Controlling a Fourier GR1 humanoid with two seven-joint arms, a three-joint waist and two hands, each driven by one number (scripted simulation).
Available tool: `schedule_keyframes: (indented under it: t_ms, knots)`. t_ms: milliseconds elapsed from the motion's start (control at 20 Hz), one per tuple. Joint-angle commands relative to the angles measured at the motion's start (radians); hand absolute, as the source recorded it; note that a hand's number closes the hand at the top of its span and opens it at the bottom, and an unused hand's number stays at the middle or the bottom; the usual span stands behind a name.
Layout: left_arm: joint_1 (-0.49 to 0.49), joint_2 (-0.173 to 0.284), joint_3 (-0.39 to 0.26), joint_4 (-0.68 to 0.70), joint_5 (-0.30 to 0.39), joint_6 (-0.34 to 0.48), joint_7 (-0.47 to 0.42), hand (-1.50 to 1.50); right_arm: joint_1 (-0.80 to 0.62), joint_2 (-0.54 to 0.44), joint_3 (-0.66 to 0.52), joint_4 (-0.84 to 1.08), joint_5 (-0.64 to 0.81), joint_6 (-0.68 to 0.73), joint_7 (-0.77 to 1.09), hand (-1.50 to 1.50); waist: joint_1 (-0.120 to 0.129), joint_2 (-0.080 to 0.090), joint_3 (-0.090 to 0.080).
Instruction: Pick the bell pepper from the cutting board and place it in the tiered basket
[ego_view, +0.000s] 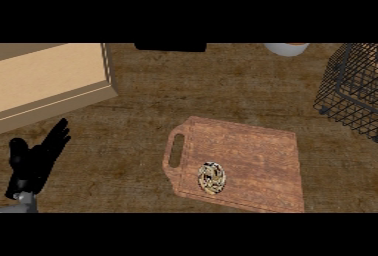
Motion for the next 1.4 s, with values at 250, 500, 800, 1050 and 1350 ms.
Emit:
schedule_keyframes:
  t_ms: [250,500,800,1050,1350]
  knots:
    - [0.000,-0.002,0.001,-0.007,-0.005,-0.006,-0.006,0.00,-0.104,-0.034,0.058,0.100,0.086,0.108,-0.079,1.50,-0.005,-0.004,0.000]
    - [-0.017,0.006,0.009,0.002,-0.002,-0.009,0.009,0.00,-0.105,-0.066,0.026,0.177,0.069,0.153,-0.090,1.50,0.006,0.003,0.002]
    - [0.025,-0.015,0.002,-0.008,0.001,-0.013,-0.024,0.00,-0.087,-0.054,-0.026,0.281,0.021,0.338,0.079,-1.50,0.011,0.002,0.001]
    - [-0.004,-0.002,0.007,0.000,-0.006,-0.011,0.005,0.00,-0.056,-0.097,-0.081,0.265,-0.036,0.309,0.132,-1.50,0.005,0.007,0.003]
    - [0.026,-0.016,0.008,-0.034,-0.012,0.006,0.001,0.00,-0.046,-0.080,-0.120,0.173,-0.080,0.193,0.096,-1.50,-0.002,-0.002,0.002]
